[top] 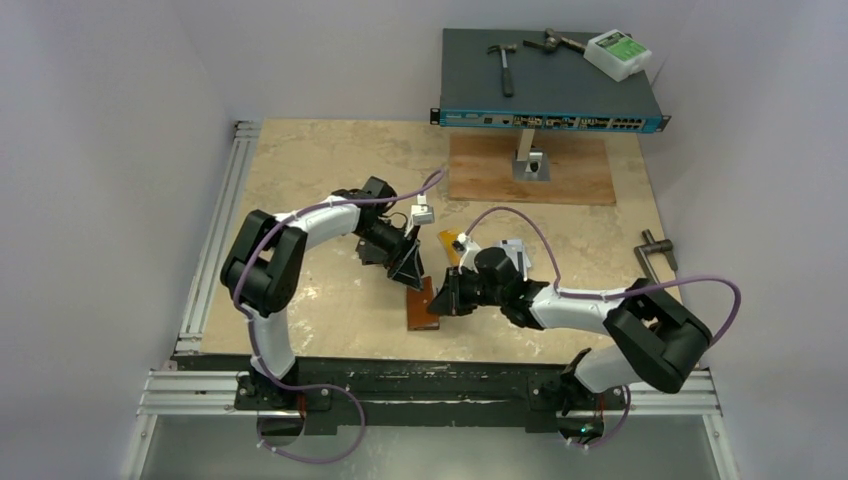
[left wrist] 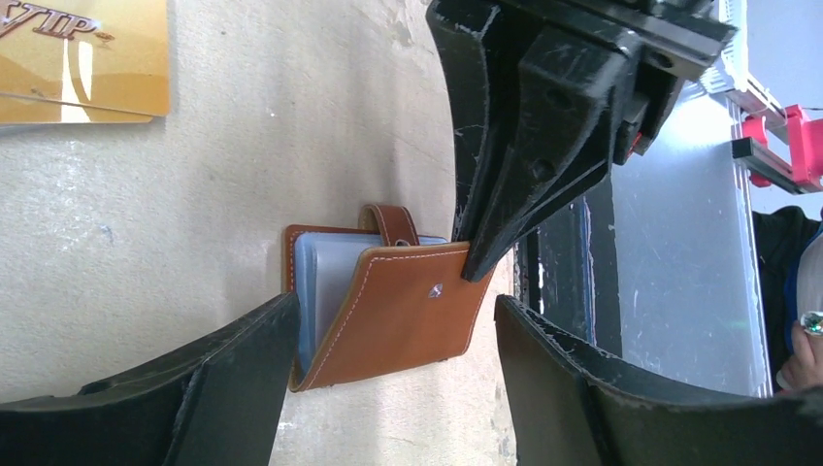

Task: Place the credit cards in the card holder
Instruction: Close the card holder at the center of the board.

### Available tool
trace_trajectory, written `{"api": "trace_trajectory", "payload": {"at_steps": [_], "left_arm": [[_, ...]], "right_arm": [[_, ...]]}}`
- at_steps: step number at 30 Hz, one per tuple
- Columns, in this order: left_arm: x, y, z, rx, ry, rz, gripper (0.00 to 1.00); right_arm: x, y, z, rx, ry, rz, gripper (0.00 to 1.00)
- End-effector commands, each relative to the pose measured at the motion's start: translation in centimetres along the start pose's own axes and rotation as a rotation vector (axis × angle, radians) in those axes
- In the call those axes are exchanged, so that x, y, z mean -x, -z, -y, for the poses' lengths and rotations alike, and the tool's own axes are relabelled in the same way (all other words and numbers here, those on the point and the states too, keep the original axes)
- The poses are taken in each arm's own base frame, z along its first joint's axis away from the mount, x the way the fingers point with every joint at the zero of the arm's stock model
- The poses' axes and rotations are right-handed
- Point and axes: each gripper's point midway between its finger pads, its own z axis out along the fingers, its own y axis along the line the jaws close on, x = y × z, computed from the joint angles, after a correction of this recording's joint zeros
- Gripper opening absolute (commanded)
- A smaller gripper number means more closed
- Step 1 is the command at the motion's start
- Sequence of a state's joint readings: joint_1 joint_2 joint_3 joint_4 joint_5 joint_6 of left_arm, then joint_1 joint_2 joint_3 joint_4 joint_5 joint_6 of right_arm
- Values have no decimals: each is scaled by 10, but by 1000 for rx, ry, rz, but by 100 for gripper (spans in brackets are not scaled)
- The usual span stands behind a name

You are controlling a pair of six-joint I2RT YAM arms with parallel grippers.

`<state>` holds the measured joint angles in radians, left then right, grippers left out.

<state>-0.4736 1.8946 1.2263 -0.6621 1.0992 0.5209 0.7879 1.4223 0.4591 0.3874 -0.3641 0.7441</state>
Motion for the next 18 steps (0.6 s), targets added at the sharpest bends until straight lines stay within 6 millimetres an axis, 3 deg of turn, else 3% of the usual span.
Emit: {"api": "trace_trajectory", "payload": {"at_steps": [1,14,18], "left_arm": [[15,2,7,-60,-83,37,72],[7,-7,5,-74,-133,-15,49],[4,-12,2,-74,-136,-41,36]], "right_arm": [[18,7,-16,15,158,17,6],[21,7,-23,26,187,-3,7],[22,6,-26,43,185,0,8]]}}
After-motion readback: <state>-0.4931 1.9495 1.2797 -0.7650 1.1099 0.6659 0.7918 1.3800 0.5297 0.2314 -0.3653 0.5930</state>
